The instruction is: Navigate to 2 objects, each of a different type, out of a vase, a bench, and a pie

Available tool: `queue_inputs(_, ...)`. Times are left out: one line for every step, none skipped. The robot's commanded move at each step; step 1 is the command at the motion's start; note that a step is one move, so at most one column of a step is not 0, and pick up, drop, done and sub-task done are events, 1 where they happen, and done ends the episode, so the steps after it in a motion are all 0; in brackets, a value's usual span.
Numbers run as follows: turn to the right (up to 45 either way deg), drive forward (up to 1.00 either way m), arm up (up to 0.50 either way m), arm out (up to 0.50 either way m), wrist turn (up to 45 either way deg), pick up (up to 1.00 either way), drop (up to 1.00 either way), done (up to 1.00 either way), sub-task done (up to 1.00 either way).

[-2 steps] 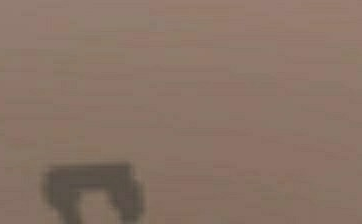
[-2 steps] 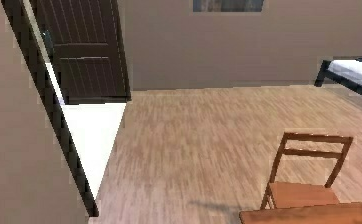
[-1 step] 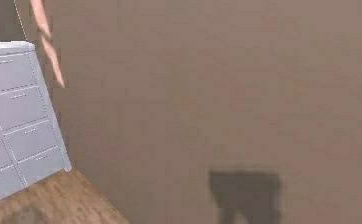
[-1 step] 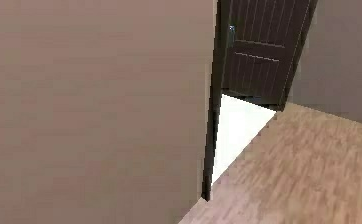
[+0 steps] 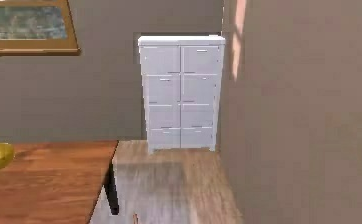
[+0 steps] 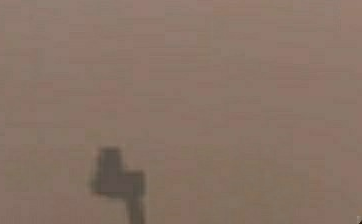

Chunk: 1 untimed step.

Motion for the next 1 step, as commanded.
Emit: queue_inputs(45.0,0.00,0.00,0.00,0.0,0.00,0.00,0.00,0.00)
